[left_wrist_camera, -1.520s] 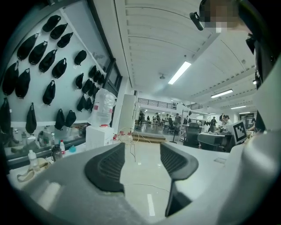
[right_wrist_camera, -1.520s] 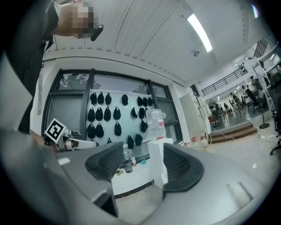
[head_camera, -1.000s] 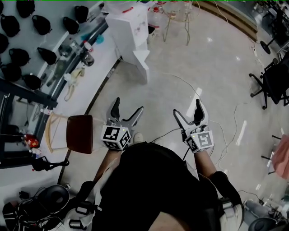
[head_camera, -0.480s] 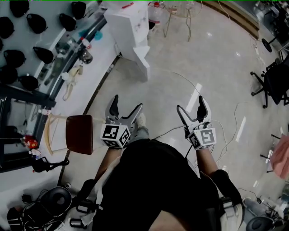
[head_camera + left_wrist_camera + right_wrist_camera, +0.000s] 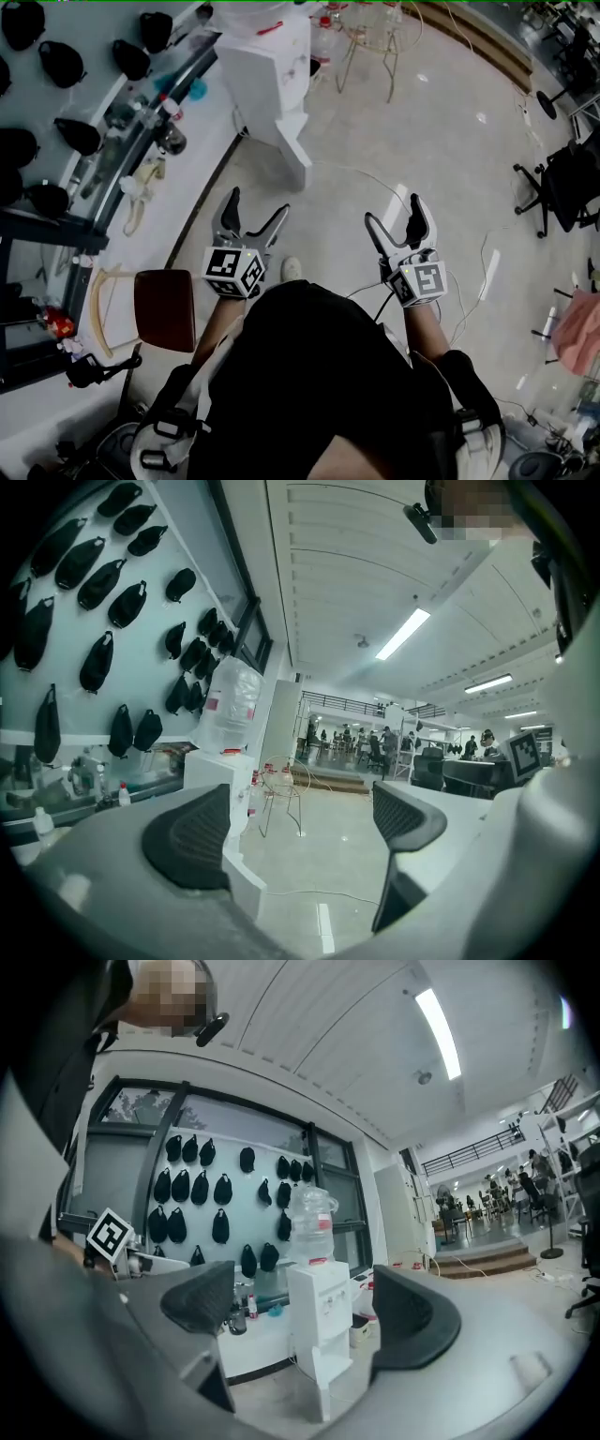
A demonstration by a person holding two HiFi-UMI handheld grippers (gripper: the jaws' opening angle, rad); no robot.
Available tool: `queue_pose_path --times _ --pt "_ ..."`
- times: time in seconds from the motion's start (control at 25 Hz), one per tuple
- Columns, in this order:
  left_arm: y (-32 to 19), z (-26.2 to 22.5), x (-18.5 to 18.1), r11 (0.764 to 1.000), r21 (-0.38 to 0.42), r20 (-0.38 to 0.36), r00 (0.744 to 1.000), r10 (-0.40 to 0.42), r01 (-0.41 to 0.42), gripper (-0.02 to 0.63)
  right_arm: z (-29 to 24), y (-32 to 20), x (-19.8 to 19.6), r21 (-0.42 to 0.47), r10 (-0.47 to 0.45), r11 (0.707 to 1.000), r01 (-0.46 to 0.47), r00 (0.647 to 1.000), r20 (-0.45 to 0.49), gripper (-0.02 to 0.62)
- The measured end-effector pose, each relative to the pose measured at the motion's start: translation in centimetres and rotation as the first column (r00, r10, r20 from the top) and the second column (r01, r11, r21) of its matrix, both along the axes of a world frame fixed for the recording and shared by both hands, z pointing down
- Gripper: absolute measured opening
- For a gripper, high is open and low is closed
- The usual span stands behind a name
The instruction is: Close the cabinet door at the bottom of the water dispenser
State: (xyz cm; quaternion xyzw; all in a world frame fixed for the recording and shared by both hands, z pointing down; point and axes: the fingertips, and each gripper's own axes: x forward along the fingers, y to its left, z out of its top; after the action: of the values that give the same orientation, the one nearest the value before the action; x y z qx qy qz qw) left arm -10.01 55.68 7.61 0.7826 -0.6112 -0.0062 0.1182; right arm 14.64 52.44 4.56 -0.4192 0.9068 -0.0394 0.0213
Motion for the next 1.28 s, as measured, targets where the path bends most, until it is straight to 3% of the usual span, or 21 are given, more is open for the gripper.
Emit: queue_pose_path --times 0.16,0.48,0.64,0.96,1.28 --pt "-3.0 0.9 -2.6 1.0 -0.015 -0.004 1.0 0.019 -0.019 0.474 -0.9 -2.6 -3.2 -0.009 0.016 1.0 -0.016 1.0 0.023 0.457" --pt "-7.8 2.1 -6.8 0.998 -0.041 -0.017 0.999 0.045 -0.046 0.474 1.7 -7.7 -6.0 -0.029 0.039 0.999 -0.041 0.998 -0.044 0.453" --pt "-9.1 3.1 -8.4 0.996 -0.068 -0.015 0.998 0.054 -0.055 0.474 1.3 -9.5 -7.9 -0.041 0.055 0.998 -0.056 0.998 -0.02 0.449" --pt "-11.1 5.4 -8.9 0.989 -0.111 -0.021 0.995 0.097 -0.099 0.474 2.4 -10.5 -8.6 -0.075 0.085 0.993 -0.086 0.996 -0.008 0.437" --pt "-14.3 6.3 -6.6 0.981 -0.133 -0.015 0.99 0.142 -0.142 0.474 4.4 -13.0 -7.1 -0.102 0.094 0.99 -0.097 0.995 -0.039 0.419"
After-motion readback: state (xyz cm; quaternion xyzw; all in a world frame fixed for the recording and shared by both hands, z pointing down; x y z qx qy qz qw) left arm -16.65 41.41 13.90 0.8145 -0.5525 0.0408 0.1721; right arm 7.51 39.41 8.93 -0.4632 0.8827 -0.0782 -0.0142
